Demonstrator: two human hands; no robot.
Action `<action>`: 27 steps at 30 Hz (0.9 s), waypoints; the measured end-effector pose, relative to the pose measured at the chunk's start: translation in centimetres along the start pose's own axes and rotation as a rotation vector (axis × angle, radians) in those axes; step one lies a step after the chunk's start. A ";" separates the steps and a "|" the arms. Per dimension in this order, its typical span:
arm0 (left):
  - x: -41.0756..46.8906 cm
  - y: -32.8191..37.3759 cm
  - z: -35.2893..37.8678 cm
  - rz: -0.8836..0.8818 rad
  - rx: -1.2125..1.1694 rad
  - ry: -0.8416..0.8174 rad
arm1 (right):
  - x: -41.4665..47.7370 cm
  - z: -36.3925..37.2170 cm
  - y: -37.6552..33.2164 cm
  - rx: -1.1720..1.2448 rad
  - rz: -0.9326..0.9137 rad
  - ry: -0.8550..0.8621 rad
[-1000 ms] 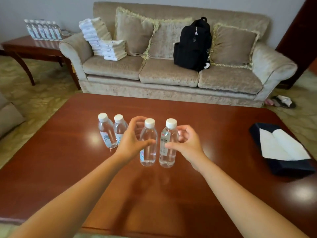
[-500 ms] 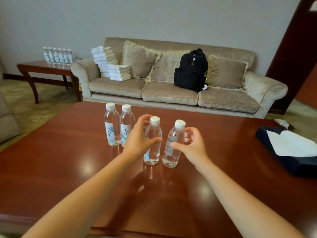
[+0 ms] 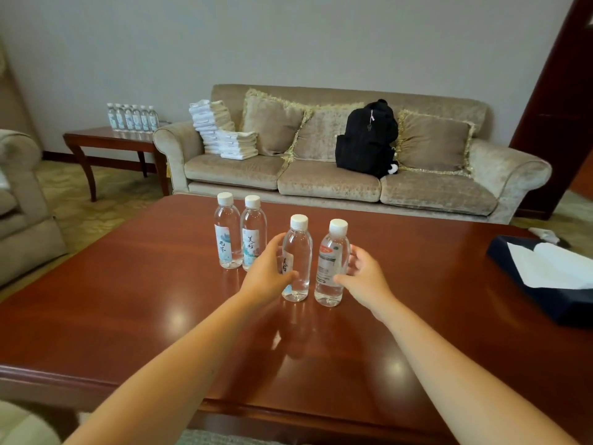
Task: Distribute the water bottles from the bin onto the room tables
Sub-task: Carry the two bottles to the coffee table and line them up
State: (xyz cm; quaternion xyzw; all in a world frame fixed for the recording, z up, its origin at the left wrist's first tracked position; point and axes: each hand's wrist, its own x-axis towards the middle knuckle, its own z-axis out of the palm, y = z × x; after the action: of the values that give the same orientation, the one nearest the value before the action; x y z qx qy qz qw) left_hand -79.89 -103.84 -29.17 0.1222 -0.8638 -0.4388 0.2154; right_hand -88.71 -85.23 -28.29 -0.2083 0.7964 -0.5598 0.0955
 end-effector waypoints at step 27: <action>5.3 7.2 -5.0 0.257 0.489 -0.110 | 2.4 -2.7 -9.5 -0.663 -0.278 -0.182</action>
State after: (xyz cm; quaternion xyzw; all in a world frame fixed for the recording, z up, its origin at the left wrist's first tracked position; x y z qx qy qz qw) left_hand -82.33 -105.26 -19.27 0.0362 -0.9628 -0.1925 0.1861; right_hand -89.71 -86.74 -18.26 -0.3829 0.8868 -0.2583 0.0166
